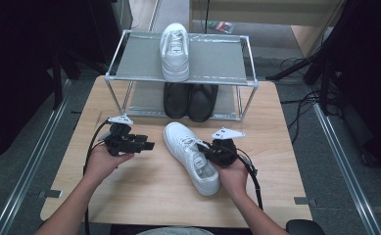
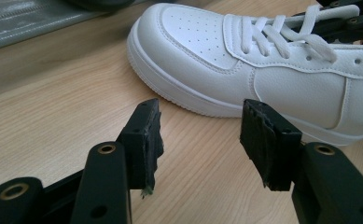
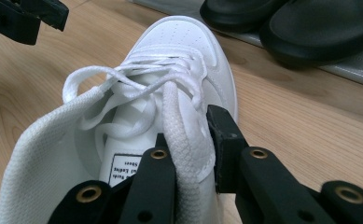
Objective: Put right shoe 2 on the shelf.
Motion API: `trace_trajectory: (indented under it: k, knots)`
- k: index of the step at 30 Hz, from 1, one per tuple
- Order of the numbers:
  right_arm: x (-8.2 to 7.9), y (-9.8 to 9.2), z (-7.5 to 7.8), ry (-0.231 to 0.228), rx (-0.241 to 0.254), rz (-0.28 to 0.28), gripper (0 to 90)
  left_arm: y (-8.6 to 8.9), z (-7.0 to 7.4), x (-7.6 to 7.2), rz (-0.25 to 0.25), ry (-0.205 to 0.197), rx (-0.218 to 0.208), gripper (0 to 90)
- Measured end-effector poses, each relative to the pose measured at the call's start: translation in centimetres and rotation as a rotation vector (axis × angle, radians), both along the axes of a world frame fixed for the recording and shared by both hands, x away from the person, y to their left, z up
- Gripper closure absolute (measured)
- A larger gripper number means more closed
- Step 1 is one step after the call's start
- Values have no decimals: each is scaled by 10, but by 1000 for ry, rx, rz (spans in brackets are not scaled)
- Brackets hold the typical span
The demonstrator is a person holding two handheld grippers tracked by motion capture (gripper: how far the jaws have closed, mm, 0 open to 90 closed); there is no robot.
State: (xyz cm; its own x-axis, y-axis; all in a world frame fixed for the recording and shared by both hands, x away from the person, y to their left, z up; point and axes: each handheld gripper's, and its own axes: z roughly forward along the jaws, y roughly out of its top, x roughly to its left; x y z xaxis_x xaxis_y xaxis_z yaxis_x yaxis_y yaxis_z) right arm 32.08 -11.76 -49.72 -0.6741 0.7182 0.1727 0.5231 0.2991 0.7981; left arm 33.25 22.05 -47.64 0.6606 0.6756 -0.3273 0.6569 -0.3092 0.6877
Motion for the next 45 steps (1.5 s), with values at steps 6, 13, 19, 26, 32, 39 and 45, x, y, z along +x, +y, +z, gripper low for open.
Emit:
trace_trajectory:
  k: [6, 13, 19, 26, 32, 39, 45]
  knots:
    - [4, -2, 3, 9, -13, 22, 848, 0, -1, 1, 12, -2, 10, 448]
    - [12, -9, 7, 42, 12, 63, 850, 1, -1, 0, 15, -3, 18, 432]
    - [20, -16, 16, 66, 34, 110, 850, 7, 0, -1, 28, -9, 15, 430]
    - [37, -34, 44, 34, 41, 233, 849, 14, 0, -1, 45, -10, 13, 430]
    - [55, -55, 65, 25, 104, 369, 848, 13, 0, -1, 41, -11, 15, 430]
    - [62, -70, 102, 3, 75, 402, 846, 13, 0, -2, 46, -16, 15, 431]
    - [63, -85, 133, -14, 79, 345, 845, 13, 0, -2, 51, -15, 13, 431]
